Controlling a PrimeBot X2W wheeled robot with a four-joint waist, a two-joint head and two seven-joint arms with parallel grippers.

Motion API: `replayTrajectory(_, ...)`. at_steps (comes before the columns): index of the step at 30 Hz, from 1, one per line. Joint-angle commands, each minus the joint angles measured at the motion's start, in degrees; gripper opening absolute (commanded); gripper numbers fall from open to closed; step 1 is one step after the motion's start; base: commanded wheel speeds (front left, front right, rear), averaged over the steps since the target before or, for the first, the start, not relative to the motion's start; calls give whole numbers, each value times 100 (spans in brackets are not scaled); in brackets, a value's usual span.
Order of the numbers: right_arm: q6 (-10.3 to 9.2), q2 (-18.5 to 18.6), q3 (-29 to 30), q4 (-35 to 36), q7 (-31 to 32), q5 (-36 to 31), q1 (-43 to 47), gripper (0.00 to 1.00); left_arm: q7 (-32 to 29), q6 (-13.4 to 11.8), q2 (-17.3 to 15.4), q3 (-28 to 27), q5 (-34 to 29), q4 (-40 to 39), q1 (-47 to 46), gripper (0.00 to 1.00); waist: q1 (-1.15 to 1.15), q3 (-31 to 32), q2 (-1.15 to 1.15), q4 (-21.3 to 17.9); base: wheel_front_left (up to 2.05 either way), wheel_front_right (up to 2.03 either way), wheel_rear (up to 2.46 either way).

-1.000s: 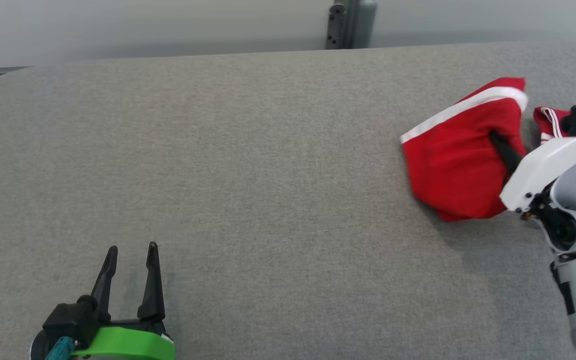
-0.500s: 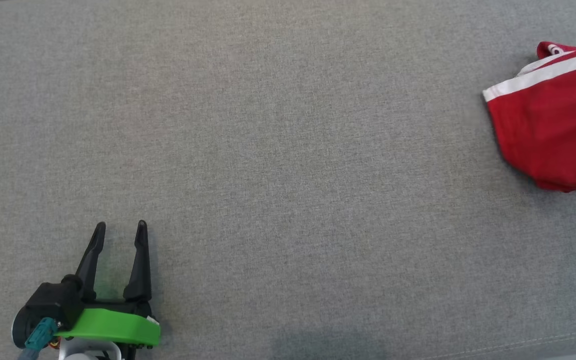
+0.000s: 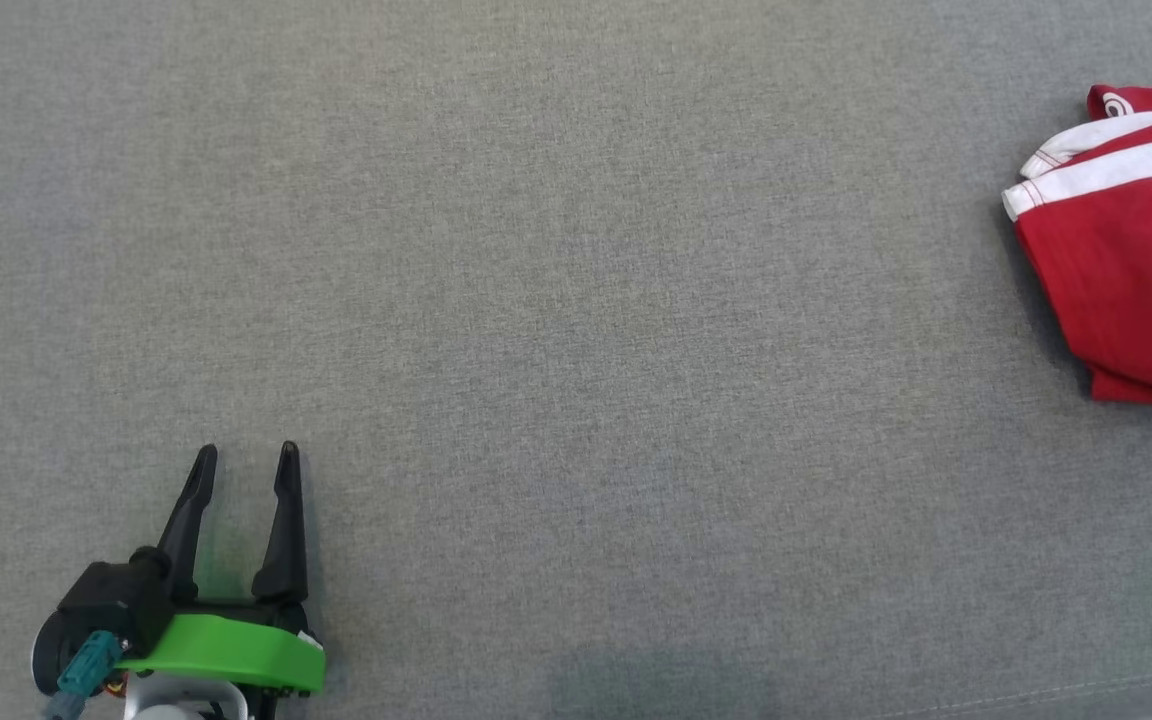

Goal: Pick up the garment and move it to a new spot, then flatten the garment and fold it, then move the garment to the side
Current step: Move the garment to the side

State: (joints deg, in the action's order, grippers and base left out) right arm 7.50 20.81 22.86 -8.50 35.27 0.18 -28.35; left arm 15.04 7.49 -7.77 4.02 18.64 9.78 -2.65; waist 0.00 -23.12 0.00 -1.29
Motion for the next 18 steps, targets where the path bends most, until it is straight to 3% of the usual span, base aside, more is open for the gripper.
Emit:
replayTrajectory(1,-2,-98,28,118,-330,-35,46,100,14,0,39,-44,66,32,92,100,0,185,0,43,0,0,0)
replayTrajectory(7,-2,-441,-498,352,-2280,2,543,100,14,0,229,-290,99,239,380,100,0,970,0,31,0,0,0)
replayTrajectory(12,-2,-777,-1051,429,-3377,2,1266,100,14,-16,346,-480,-70,316,666,100,0,1650,0,37,0,0,0)
replayTrajectory(18,-2,-1079,-1465,78,-4647,44,2102,100,13,-242,426,-717,-348,384,930,100,0,2148,0,101,0,0,0)
